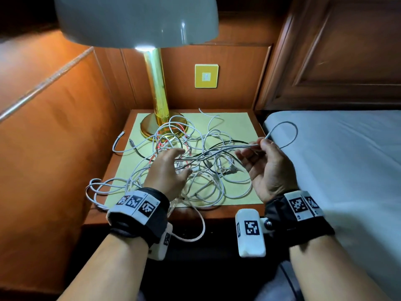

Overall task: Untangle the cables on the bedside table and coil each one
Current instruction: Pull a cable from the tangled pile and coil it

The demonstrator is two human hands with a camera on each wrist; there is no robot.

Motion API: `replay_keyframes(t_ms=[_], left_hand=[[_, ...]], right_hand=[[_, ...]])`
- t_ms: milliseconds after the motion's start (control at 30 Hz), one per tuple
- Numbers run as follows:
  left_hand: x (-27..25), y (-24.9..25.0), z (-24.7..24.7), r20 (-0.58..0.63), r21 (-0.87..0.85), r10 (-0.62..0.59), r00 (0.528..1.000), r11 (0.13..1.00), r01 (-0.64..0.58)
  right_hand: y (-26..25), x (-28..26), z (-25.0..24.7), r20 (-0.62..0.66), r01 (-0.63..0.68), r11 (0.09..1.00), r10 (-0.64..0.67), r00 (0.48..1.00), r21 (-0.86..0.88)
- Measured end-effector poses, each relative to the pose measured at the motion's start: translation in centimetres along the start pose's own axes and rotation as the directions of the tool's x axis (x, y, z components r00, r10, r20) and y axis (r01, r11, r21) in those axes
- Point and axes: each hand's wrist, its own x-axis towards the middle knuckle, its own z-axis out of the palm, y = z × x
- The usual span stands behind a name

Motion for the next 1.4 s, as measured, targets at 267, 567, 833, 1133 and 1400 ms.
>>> replay_keyframes(t_ms=[267, 567, 833, 1133, 1400], left_hand=[[-0.1, 0.4, 0.1, -0.090, -0.029, 0.061, 0.994, 0.998, -0.064], [-0.3, 1.3, 2.2, -0.147, -0.071, 0.260, 0.954, 0.960, -0.272], [0.5, 0.9, 0.8, -0.225, -0.258, 0.118, 0.967, 0.950, -0.176], [1.3, 0.9, -0.6, -0.174, -0.847, -0.289, 0.941, 0.532, 0.007], [0.5, 2.8, -1.4, -0.048, -0.923, -0.198, 0.979, 0.383, 0.032]], right_hand=[[-0.4, 0.0, 0.0, -0.039, -0.069, 0.979, 0.078, 0.996, 0.193], [0.8, -1.2, 1.2, 0.118, -0.221, 0.961, 0.203, 0.972, 0.165], [1.4, -0.1, -0.2, -0.064, -0.249, 0.950, 0.241, 0.968, -0.188], [2.0, -0.6, 0.2, 0.146, 0.200, 0.824, -0.144, 0.979, -0.530], [3.1, -1.7, 0.5, 0.360, 0.372, 0.447, -0.114, 0.926, -0.813]])
